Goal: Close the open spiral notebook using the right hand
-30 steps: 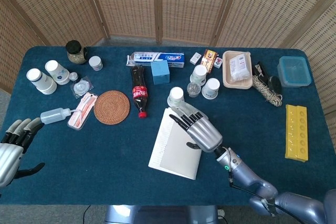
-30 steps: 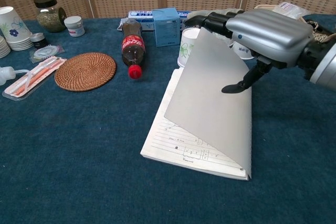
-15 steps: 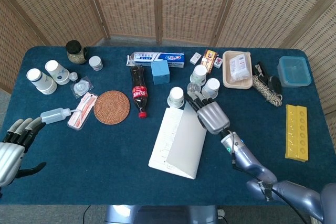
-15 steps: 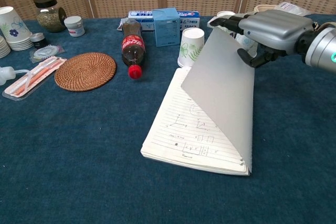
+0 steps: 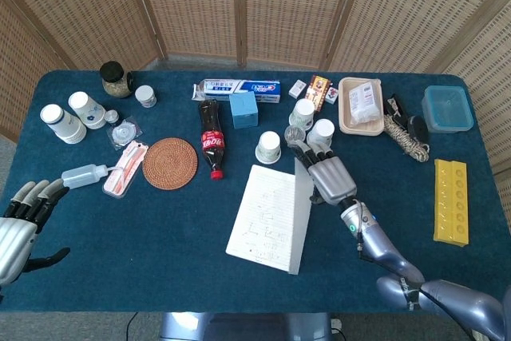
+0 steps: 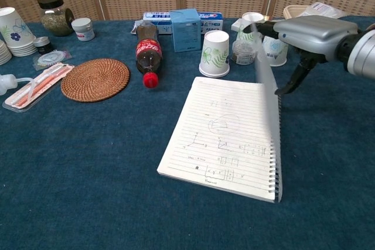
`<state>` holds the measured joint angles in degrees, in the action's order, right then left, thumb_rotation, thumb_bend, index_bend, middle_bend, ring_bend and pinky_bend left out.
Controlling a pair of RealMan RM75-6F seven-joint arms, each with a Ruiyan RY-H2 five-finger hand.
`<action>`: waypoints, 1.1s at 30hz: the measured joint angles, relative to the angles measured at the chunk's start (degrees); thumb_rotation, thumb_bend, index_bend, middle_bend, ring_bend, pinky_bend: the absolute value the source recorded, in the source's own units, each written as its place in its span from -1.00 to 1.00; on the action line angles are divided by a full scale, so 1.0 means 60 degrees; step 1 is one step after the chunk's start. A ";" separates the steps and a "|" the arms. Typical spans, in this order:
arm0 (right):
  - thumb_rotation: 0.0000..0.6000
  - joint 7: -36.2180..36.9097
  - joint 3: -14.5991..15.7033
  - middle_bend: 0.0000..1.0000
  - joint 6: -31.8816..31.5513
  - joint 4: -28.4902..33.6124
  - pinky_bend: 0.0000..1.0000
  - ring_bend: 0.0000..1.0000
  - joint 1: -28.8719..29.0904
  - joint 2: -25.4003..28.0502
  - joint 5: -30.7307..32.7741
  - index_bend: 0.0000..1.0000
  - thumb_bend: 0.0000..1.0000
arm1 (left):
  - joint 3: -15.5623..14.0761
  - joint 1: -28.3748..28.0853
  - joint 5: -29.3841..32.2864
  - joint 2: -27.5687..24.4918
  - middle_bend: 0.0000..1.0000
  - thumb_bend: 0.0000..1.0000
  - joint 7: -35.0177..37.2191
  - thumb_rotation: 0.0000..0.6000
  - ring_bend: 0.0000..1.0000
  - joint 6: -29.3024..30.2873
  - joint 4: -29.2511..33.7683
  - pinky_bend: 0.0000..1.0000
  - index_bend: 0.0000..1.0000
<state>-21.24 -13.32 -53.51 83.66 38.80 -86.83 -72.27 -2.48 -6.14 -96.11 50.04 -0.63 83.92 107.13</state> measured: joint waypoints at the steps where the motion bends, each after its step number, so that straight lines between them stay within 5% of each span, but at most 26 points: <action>1: 1.00 -0.0028 -0.0011 -1.00 -0.0051 0.0138 -0.80 -1.00 0.0018 -0.0066 0.0025 -1.00 -1.00 | -0.0001 -0.0002 0.0001 0.0007 -1.00 -0.93 -0.0005 1.00 -1.00 -0.0009 0.0008 -1.00 -1.00; 17: 1.00 -0.1682 -0.0625 -1.00 -0.0379 -0.0058 -0.80 -1.00 0.1010 -0.1501 0.2013 -1.00 -1.00 | -0.0001 -0.0036 0.0055 0.0042 -1.00 -0.93 0.0082 1.00 -1.00 -0.0080 -0.0061 -1.00 -1.00; 33: 1.00 -0.0071 0.0572 -1.00 -0.2509 0.1292 -0.90 -1.00 -0.0590 0.0712 -0.0517 -1.00 -1.00 | -0.0023 0.0107 0.0022 0.0346 -1.00 -0.93 0.0265 1.00 -1.00 0.0179 -0.0562 -1.00 -1.00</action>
<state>-21.67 -9.89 -68.57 91.41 35.26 -82.56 -75.37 -2.62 -5.50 -95.97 52.12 0.97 85.00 103.76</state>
